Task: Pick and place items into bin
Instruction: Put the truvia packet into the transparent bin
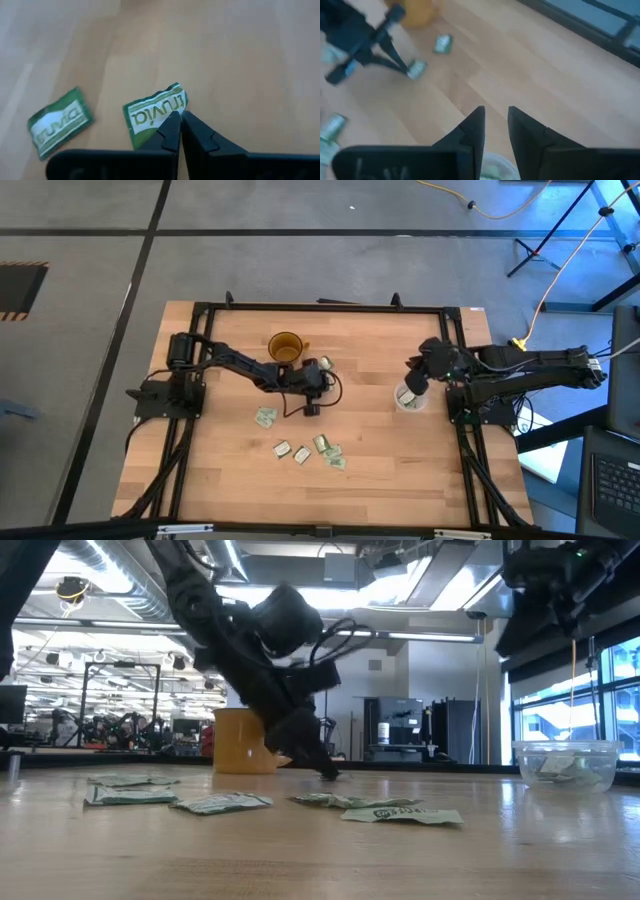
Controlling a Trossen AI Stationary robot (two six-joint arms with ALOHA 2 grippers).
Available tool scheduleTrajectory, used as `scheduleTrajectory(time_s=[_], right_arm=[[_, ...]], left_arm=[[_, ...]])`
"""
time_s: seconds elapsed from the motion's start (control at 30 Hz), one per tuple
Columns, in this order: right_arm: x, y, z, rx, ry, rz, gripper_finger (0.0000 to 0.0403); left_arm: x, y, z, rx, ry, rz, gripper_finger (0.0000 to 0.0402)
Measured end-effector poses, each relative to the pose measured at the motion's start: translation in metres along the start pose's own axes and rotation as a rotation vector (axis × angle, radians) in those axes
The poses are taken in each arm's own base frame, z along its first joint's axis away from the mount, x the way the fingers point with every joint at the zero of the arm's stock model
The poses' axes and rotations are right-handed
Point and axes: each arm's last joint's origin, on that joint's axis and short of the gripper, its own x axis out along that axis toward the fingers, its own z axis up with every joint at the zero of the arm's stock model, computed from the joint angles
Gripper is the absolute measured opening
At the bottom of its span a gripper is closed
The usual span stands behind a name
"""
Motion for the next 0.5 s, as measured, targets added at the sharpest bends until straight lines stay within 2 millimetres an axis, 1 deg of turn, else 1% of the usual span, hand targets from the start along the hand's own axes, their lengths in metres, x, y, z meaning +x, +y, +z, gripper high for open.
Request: scheduleTrajectory(time_s=[0.1,0.13,0.33,0.4,0.5], right_arm=[[0.003,0.008,0.005,0.062,-0.015,0.073,0.0088],[0.005,0.011,0.006,0.076,-0.004,0.102,0.0088],[0.022,0.033,0.014,0.102,0.004,0.239,0.0088],[0.030,0.041,0.017,0.089,-0.003,0.264,0.0088],[0.041,0.051,0.016,0.036,0.030,0.315,0.0089]], left_arm=[[-0.008,-0.005,0.020,0.058,-0.078,-0.005,0.0005],[-0.011,-0.007,0.023,0.094,-0.084,-0.006,0.0004],[-0.022,-0.030,0.058,0.420,-0.188,0.050,0.0005],[-0.025,-0.036,0.066,0.528,-0.209,0.095,0.0004],[-0.030,-0.045,0.073,0.624,-0.237,0.184,0.0005]])
